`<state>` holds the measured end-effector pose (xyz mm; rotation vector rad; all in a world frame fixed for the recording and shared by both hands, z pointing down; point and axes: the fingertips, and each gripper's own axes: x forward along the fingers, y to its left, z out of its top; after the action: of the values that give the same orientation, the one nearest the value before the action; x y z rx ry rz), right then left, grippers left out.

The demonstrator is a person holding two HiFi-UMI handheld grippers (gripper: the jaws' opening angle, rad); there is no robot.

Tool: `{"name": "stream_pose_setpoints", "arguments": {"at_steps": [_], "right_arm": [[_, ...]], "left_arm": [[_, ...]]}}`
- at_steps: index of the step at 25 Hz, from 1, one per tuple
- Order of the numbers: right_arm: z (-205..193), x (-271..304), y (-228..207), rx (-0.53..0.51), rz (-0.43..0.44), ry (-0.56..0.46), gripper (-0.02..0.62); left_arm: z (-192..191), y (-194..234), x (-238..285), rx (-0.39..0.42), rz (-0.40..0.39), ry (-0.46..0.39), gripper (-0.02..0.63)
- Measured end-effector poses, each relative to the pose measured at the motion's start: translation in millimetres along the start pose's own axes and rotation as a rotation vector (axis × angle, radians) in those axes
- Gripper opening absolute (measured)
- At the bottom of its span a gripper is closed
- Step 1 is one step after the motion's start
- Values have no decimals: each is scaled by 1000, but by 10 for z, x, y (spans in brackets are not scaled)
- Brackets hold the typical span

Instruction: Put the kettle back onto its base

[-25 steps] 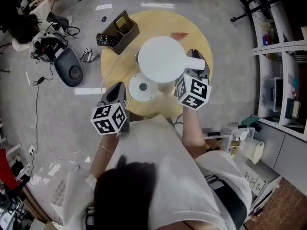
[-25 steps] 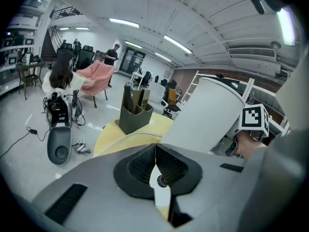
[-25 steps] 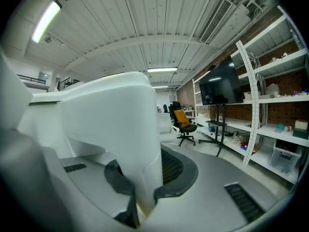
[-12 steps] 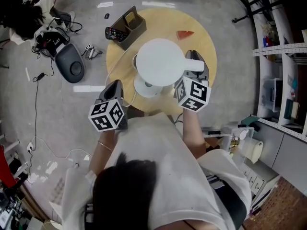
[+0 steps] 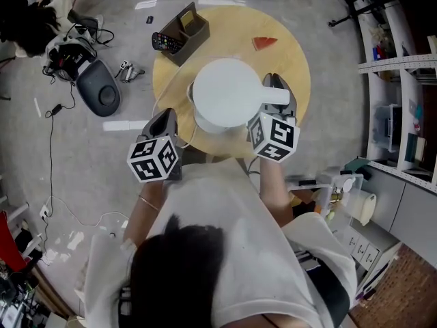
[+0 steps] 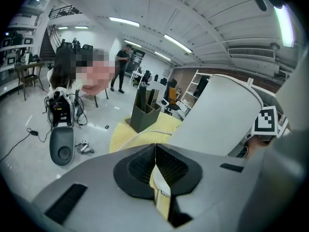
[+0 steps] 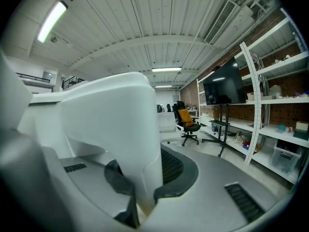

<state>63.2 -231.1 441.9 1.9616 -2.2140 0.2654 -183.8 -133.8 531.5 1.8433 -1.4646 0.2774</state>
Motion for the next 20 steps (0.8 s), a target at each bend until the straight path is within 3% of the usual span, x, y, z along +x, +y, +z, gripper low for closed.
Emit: {"name": "stream_pose_setpoints", "arguments": {"at_steps": [20], "right_arm": [[-361,-230,105,8,-35,46,52]], "left_arm": [[44,59,47,74,-51,28,26]]}}
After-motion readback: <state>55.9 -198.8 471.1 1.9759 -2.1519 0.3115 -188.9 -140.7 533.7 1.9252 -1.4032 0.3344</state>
